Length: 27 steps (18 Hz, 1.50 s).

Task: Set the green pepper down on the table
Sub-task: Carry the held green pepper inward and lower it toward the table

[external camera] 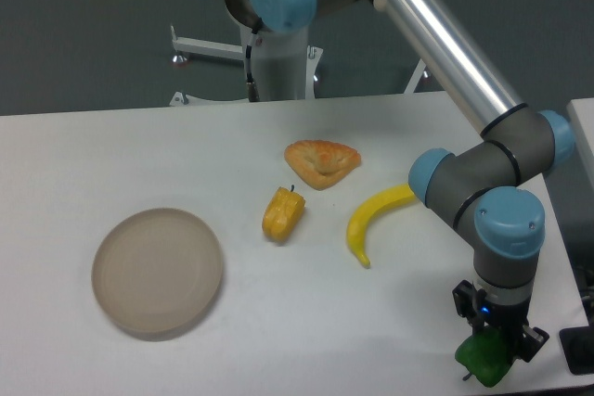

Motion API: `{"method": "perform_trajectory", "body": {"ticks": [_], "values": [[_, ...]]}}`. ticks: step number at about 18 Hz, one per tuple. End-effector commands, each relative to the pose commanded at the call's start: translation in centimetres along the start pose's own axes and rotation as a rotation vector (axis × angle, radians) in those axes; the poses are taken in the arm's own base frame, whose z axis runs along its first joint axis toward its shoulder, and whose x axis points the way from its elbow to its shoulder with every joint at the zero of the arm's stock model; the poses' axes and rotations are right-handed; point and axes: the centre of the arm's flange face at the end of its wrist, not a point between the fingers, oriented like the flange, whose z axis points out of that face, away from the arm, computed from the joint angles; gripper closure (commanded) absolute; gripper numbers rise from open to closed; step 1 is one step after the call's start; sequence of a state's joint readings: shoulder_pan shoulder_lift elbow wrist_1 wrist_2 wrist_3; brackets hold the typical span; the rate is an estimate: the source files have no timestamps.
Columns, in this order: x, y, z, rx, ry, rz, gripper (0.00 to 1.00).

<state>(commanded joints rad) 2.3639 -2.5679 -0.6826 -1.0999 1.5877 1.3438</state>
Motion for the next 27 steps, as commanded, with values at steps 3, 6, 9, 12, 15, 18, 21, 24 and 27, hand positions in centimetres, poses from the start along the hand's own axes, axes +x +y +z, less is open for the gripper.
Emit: {"method": "perform_trajectory", "body": {"ticks": [3,6,9,12,15,18,21,24,27], "values": [[0.1,0.0,0.0,0.0,0.001,0.0,0.65],[0.3,0.0,-0.4,-0.002,0.006,-0.005,0.66],[1.2,-0.5,-1.1,-0.007,0.028,-0.018,0.65],[2.4,-1.0,-3.2,-0.008,0.048,-0.107,0.65],[5.1,-2.5,-4.7,-0.008,0.082,-0.159,0.65],[8.8,-5.1,-5.4,-0.024,0.14,-0.266,0.65],[12.1,-7.1,-6.0,-0.021,0.187,-0.361,0.65],[14.0,-8.5,-6.6,0.063,0.273,-0.477,0.65],[15.0,-8.8,-6.1,0.06,0.299,-0.516,0.65]]}}
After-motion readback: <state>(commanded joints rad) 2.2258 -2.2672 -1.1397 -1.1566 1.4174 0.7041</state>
